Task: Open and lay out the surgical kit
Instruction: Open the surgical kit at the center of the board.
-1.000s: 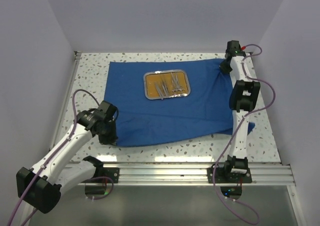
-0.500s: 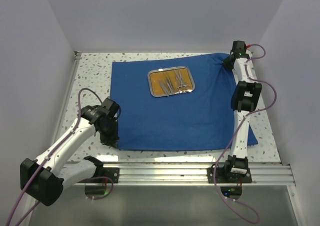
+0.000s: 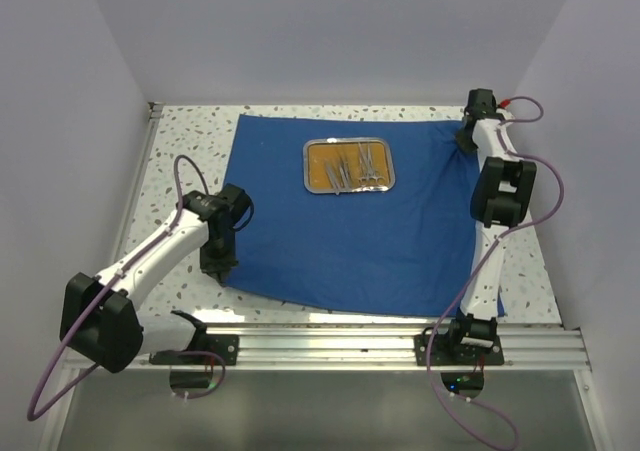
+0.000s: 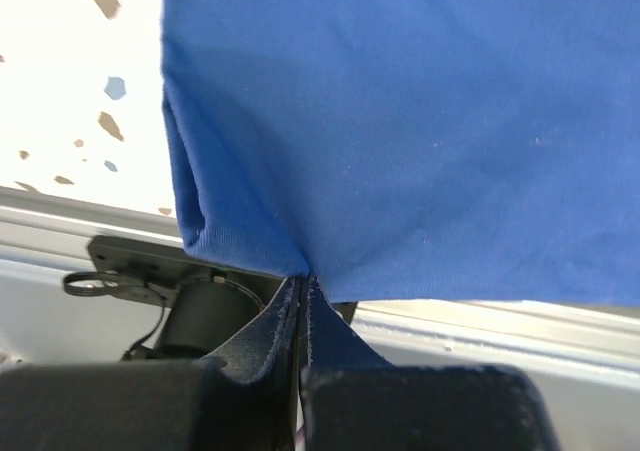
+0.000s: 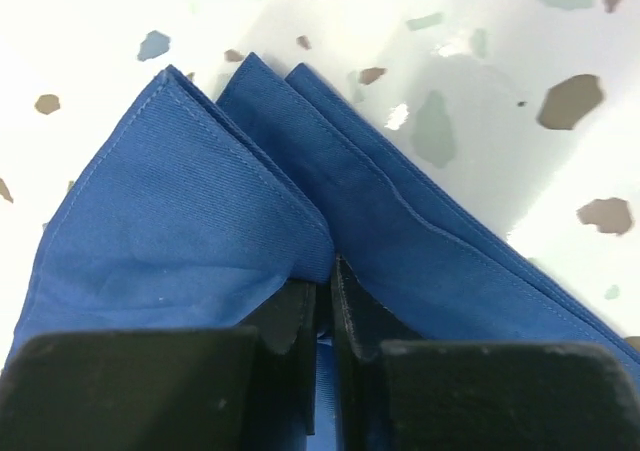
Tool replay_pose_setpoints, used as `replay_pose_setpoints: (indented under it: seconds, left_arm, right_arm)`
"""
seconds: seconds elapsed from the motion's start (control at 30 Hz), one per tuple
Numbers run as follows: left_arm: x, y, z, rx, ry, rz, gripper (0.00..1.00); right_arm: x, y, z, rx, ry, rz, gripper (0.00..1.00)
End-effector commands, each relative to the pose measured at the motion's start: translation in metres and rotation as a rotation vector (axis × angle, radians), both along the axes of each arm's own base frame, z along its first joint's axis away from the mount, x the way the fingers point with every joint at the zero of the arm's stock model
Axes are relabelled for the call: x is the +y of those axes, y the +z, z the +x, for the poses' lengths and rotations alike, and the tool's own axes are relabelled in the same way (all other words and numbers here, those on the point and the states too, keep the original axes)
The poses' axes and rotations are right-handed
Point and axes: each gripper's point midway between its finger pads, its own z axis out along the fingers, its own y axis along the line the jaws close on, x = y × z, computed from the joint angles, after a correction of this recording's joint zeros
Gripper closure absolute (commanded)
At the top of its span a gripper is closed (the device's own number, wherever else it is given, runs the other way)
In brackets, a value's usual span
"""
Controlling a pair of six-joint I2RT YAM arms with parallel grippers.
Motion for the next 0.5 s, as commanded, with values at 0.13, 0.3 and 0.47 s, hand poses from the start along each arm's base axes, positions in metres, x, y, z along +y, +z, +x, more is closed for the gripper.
replay_pose_setpoints:
  seconds: [0.13, 0.3, 0.47]
  left_arm:
    - [0.002, 0.014, 0.011, -0.040, 0.049, 0.009, 1.00]
    - [-0.010, 0.012, -0.003, -0.012, 0.063, -0.077, 0.51]
    - [-0.017, 0.050, 0.037, -0.194, 0.060, -0.099, 0.00]
  right_arm:
    - [-0.024, 0.013, 0.003, 0.002, 0.050, -0.017, 0.34]
    - [-0.013, 0.021, 0.020, -0.062, 0.100, 0.026, 0.25]
    - [-0.004, 0.062, 0.023, -0.131, 0.156, 0.036, 0.23]
